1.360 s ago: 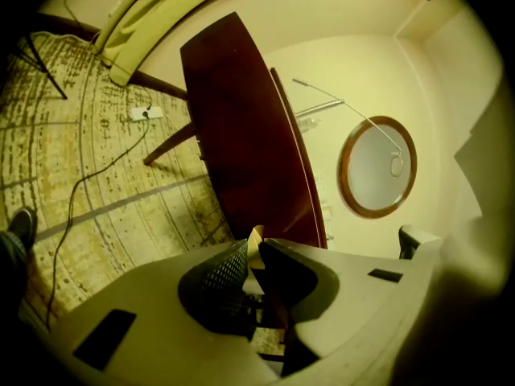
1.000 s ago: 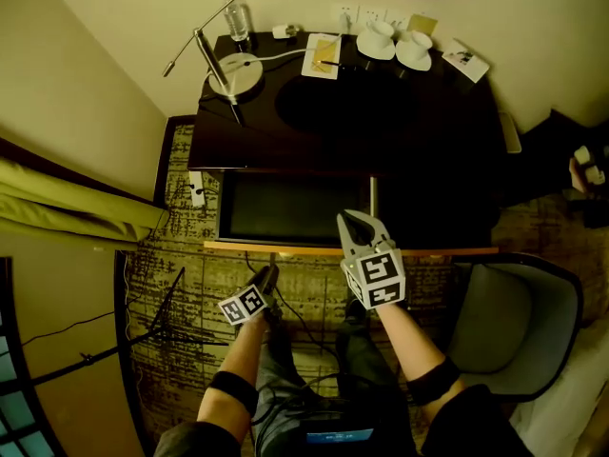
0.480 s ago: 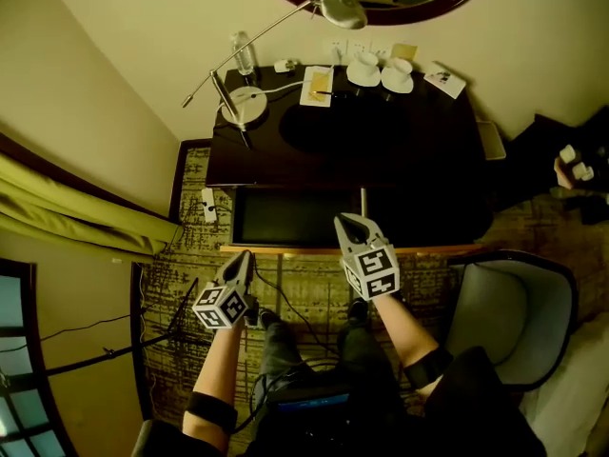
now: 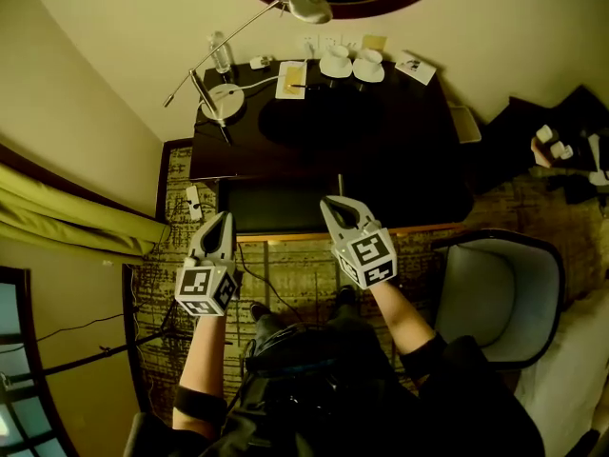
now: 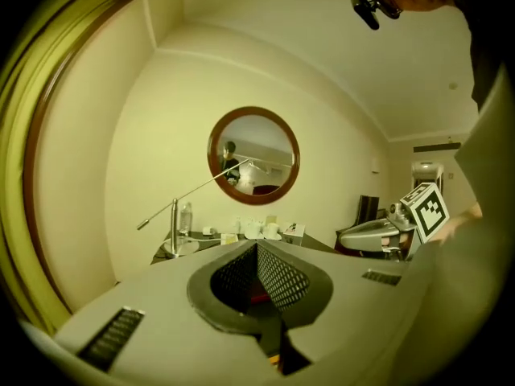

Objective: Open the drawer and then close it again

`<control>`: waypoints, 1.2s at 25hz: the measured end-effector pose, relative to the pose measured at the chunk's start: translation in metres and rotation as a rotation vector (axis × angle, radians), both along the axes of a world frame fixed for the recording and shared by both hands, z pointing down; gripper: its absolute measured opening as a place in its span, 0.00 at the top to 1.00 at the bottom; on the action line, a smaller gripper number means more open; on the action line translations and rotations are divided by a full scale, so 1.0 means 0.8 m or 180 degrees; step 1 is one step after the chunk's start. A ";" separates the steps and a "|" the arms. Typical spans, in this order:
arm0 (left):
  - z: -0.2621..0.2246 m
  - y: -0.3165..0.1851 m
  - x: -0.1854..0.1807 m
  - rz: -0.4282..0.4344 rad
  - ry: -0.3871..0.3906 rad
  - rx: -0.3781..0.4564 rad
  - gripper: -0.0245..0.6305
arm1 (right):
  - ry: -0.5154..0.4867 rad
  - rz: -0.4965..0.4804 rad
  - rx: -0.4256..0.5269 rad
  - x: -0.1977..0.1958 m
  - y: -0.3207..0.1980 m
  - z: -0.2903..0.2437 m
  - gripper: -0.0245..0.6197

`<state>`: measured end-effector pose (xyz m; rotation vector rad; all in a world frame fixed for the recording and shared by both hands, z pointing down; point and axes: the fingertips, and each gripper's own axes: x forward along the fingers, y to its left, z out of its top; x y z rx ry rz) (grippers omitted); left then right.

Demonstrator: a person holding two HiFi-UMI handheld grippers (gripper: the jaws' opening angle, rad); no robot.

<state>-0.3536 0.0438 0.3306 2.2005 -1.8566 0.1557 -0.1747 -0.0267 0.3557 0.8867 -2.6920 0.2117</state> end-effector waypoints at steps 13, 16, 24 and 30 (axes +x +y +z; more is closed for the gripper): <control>-0.031 0.005 0.032 0.0089 -0.0086 0.0158 0.96 | 0.0054 0.0211 0.0014 0.040 0.019 -0.010 0.96; -0.028 0.005 0.037 0.0053 -0.0041 0.0136 0.96 | 0.0068 0.0224 0.0008 0.041 0.017 -0.006 0.96; -0.029 0.006 0.035 -0.0041 0.0037 0.0143 0.96 | 0.0080 0.0246 -0.0050 0.036 0.015 0.009 0.96; -0.024 0.006 0.031 -0.0003 0.0004 0.0138 0.96 | 0.0082 0.0284 -0.0192 0.035 0.019 0.030 0.96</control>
